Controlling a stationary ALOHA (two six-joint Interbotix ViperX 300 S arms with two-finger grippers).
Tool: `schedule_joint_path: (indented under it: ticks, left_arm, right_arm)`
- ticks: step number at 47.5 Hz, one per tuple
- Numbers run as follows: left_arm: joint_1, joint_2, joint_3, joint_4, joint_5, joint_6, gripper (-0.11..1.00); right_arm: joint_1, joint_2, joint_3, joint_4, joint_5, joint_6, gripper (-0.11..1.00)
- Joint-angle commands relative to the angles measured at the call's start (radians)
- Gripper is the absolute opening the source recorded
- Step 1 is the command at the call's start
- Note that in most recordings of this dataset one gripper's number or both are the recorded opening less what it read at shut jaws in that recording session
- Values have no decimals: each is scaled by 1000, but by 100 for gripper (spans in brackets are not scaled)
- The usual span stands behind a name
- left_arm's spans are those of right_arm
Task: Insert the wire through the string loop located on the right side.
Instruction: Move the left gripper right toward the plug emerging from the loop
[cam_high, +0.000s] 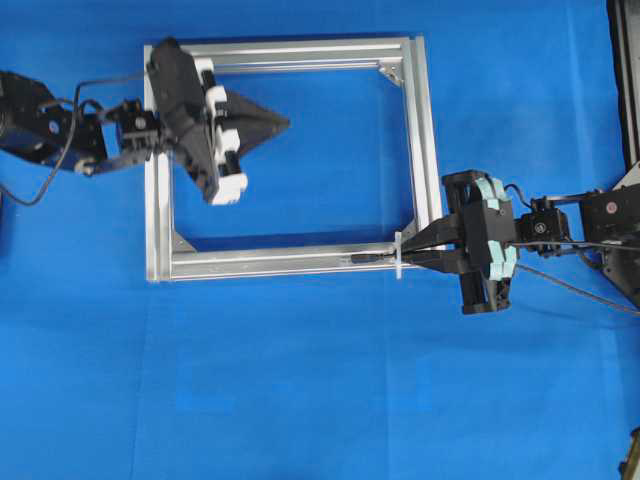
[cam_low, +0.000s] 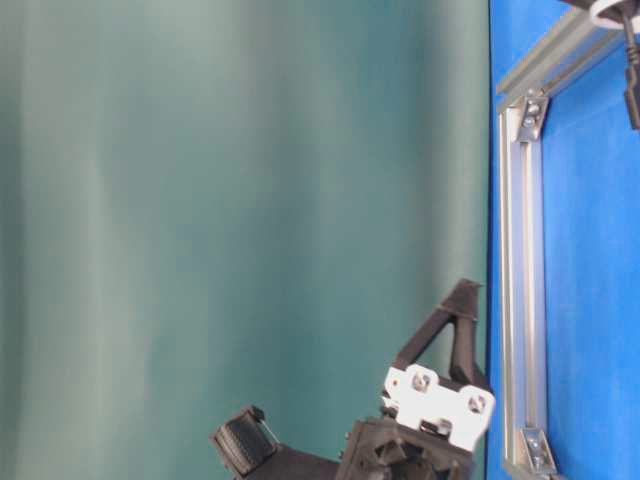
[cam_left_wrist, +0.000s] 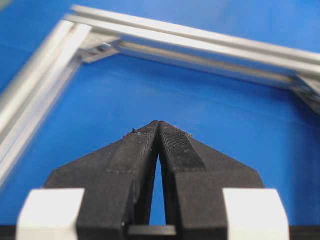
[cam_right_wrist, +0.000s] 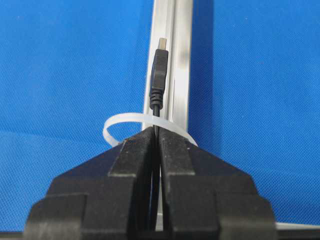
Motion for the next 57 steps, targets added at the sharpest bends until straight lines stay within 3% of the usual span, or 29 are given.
schedule_joint_path:
  ticks: [1, 13, 27, 46, 57]
  left_arm:
    - [-51, -31, 3, 3, -6, -6, 0]
    - [-186, -37, 37, 3, -6, -54, 0]
    - [-284, -46, 60, 3, -5, -123, 0]
    - [-287, -28, 9, 2, 3, -117, 0]
    - [-264, 17, -100, 2, 83, -109, 0]
  right_arm:
    - [0, -8, -12, -3, -8, -2, -3]
    - [0, -8, -12, -3, -8, -2, -3]
    - [0, -8, -12, -3, -8, -2, -3]
    - [2, -8, -12, -3, -9, -2, -3]
    - [2, -8, -14, -3, -12, -2, -3]
